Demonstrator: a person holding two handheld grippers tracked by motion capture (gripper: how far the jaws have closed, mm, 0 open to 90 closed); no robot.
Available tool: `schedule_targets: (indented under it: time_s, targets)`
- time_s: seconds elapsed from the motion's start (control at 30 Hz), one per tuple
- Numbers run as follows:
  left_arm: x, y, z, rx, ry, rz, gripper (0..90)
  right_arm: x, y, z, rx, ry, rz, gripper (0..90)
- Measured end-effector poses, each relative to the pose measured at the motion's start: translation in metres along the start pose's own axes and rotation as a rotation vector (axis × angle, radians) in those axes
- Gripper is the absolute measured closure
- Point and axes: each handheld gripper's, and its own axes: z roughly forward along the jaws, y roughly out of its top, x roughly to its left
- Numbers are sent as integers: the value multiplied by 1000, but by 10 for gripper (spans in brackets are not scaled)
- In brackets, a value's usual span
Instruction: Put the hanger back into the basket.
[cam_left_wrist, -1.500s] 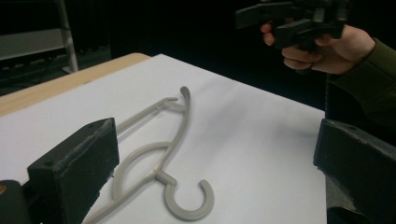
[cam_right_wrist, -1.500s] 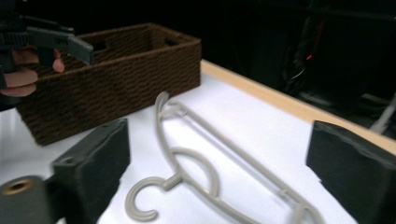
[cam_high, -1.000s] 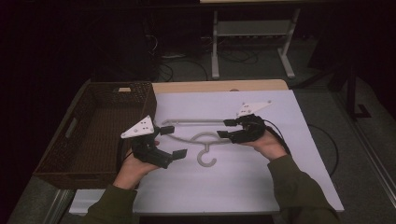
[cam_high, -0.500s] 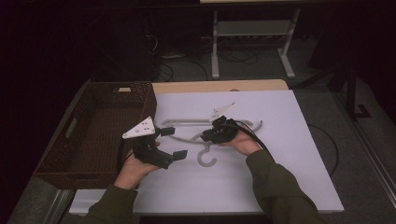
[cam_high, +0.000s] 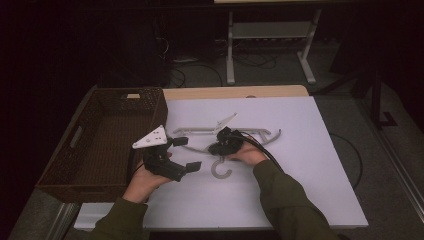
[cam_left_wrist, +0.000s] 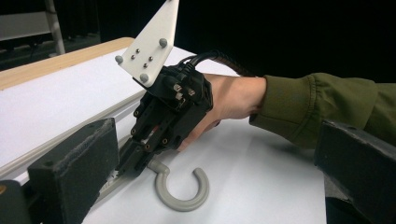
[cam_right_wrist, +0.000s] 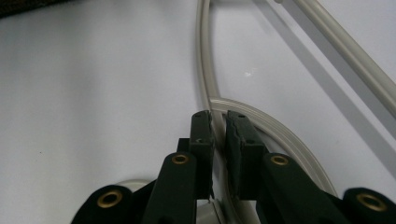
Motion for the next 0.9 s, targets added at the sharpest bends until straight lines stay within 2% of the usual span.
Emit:
schedule_targets:
  time_s: [0.2,0.33,0.53,0.9]
  targets:
    - [1,-1,0,13,2,3,0,1,1,1,4,6,-31,800]
    - [1,-1,1,14,2,3,0,1,1,1,7,-1,-29,853]
    - [1,-1,0,12,6,1,0,0,-1,-1,8,13,-41,860]
    - [2,-1,-2,1,14,-4,0,18,-16,-17,48,53,-98,860]
